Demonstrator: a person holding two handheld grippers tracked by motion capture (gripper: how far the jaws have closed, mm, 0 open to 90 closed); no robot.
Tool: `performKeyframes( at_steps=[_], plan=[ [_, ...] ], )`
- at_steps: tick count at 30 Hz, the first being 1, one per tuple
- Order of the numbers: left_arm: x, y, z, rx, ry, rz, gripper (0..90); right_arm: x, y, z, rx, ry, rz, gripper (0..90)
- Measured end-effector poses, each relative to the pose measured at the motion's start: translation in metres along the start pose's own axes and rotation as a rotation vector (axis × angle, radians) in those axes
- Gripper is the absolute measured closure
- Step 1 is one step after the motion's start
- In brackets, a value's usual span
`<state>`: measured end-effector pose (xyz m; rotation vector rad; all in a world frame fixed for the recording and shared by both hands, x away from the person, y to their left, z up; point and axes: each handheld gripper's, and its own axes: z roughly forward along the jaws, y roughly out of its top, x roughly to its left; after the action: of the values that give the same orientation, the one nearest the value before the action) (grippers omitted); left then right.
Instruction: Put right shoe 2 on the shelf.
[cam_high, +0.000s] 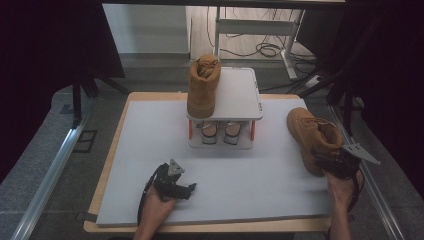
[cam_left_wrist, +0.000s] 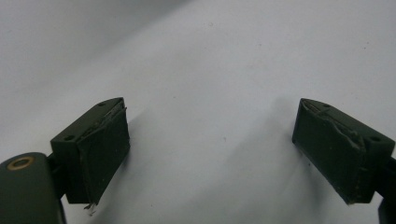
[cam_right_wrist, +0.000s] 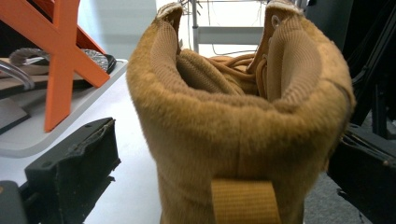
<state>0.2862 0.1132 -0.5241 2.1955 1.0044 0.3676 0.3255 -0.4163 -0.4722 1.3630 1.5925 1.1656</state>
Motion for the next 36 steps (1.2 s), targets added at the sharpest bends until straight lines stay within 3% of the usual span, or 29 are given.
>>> performKeyframes(
  at_steps=[8, 15, 19, 28, 36],
  plan=[
    [0.0, 0.0, 0.0, 0.0, 0.0, 0.0, 10.6, -0.002, 0.008, 0.014, 0.021, -0.003, -0.022, 0.0],
    [0.0, 0.0, 0.0, 0.0, 0.001, 0.0, 10.6, -0.002, 0.014, 0.026, 0.028, -0.006, -0.008, 1.7],
    [0.0, 0.0, 0.0, 0.0, 0.001, 0.0, 10.6, -0.001, 0.014, 0.026, 0.021, -0.037, -0.001, 12.3],
    [0.0, 0.0, 0.0, 0.0, 0.001, 0.001, 10.6, -0.005, 0.015, 0.02, 0.044, 0.007, 0.048, 38.9],
    [0.0, 0.0, 0.0, 0.0, 0.001, 0.001, 10.6, 0.0, 0.016, 0.019, 0.041, -0.01, 0.037, 51.0]
  ],
)
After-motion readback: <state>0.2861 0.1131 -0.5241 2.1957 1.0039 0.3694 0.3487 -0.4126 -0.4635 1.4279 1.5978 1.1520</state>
